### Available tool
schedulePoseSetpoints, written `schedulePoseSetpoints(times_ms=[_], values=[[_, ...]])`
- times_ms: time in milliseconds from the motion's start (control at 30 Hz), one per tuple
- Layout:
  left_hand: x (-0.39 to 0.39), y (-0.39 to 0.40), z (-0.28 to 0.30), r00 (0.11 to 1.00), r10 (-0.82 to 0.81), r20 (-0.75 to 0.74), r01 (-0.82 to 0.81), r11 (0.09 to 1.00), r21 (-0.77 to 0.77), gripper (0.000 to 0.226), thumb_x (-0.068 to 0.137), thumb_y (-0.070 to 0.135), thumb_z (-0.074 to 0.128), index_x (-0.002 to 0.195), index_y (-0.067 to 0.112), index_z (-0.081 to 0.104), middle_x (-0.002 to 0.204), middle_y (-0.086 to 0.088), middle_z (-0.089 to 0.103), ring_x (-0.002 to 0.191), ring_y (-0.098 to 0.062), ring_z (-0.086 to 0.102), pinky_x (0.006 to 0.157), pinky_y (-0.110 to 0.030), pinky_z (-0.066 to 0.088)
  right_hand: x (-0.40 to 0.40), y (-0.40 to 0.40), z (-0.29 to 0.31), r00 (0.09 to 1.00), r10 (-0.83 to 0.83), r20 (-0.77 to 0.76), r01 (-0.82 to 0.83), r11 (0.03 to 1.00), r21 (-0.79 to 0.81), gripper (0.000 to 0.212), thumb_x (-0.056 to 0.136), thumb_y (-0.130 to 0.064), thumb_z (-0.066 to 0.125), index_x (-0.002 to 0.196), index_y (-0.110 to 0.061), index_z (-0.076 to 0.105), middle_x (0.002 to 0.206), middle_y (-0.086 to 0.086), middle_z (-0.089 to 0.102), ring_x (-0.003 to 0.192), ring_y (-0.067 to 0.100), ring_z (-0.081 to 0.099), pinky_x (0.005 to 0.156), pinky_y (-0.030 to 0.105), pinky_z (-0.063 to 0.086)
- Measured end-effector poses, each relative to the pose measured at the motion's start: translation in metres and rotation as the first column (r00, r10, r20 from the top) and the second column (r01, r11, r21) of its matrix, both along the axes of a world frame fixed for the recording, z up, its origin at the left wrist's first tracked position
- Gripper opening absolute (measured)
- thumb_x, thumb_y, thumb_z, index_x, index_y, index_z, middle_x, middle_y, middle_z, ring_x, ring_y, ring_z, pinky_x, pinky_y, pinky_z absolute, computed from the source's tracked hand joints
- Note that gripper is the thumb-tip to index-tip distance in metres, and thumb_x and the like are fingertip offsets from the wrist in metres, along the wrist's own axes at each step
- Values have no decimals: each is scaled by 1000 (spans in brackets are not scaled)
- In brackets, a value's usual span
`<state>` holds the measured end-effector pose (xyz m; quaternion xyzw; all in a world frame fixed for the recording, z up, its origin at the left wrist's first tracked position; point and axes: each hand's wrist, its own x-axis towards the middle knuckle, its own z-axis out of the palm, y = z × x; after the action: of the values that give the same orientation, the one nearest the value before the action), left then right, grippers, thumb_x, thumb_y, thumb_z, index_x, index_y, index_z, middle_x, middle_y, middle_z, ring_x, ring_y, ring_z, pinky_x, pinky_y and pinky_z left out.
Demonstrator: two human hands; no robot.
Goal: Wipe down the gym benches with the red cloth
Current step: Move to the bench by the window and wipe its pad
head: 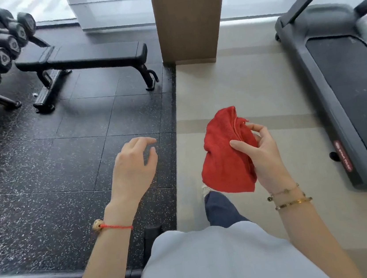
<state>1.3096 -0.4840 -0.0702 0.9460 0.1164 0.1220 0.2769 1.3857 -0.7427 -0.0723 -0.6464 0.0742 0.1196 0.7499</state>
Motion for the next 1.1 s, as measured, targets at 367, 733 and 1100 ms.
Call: schedulePoseSetpoints(times_ms=[367, 733, 1100], values=[[176, 58, 7, 960, 280, 29, -280, 960, 5, 22, 95, 19, 55, 115, 17, 65, 116, 1, 66, 107, -19, 60, 95, -39, 49, 253, 92, 26, 963, 266, 37, -262, 962, -75, 52, 77, -3, 76, 122, -13, 49, 121, 19, 61, 108, 36, 63, 94, 54, 51], [293, 177, 0, 915, 404, -4, -404, 915, 0, 22, 95, 18, 55, 115, 15, 65, 117, 1, 66, 110, -19, 59, 100, -44, 47, 399, 244, 3, 910, 413, 14, -413, 910, -44, 47, 73, -8, 79, 111, -18, 54, 119, 19, 63, 105, 30, 65, 93, 49, 53], [430, 394, 33, 932, 361, 19, -361, 929, 75, 23, 95, 19, 53, 115, 15, 64, 117, 3, 65, 109, -18, 58, 98, -44, 47, 535, 464, 23, 916, 394, 70, -396, 918, 18, 48, 76, -5, 77, 115, -14, 52, 118, 13, 64, 100, 22, 65, 85, 39, 55]])
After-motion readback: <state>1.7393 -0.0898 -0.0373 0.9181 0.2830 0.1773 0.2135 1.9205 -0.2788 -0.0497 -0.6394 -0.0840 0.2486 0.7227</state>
